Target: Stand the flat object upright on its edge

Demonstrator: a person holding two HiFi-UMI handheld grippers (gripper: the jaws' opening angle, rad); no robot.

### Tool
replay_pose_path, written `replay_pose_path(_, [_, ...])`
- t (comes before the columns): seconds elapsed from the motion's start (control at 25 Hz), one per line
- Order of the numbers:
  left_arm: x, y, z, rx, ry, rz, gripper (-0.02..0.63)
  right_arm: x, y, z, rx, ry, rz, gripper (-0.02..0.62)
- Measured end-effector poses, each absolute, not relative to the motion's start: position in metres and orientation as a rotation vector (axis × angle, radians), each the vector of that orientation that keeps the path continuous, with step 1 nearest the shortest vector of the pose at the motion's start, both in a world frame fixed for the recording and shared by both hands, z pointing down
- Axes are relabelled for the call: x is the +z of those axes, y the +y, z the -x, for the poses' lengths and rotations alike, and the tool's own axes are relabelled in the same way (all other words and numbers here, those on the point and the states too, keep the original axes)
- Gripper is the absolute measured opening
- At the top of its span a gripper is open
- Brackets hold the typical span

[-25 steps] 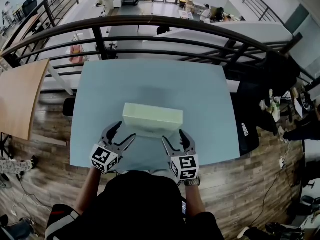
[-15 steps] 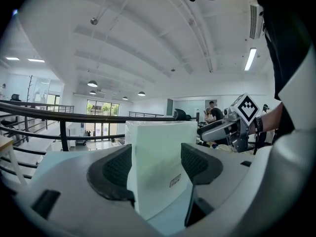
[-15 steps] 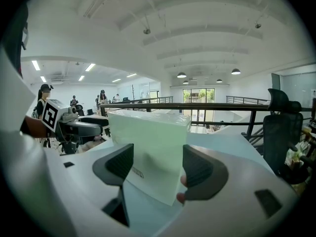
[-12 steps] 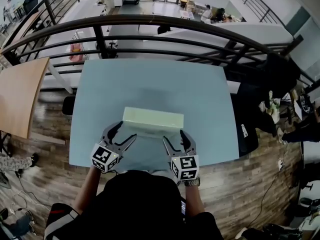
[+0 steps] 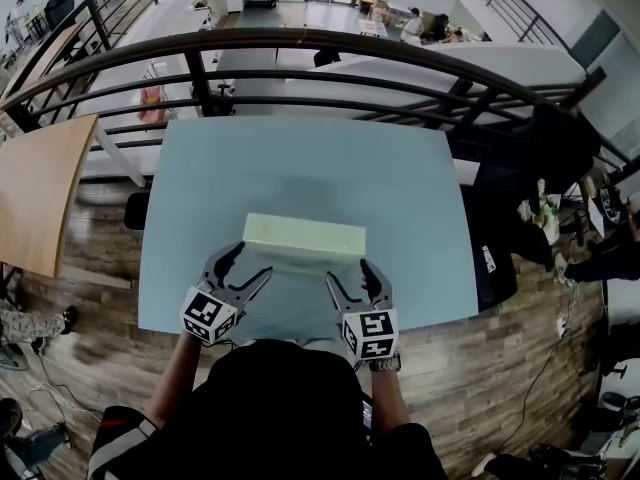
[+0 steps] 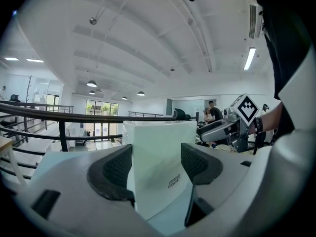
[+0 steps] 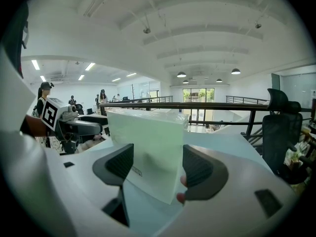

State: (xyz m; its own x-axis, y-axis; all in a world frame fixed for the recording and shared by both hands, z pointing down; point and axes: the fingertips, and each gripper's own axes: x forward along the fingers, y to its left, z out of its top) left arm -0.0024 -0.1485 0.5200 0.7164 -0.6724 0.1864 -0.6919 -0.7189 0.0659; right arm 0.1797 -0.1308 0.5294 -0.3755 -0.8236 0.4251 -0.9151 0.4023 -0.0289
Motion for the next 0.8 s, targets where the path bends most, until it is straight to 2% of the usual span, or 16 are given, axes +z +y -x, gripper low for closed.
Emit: replay_pose_path(0.8, [0.5246,-0.1438,0.0080,0.225,-1.137,-2.777,0.314,0.5283,-0.1244,-0.1755,0.359,-2.335,-1.511,0.311])
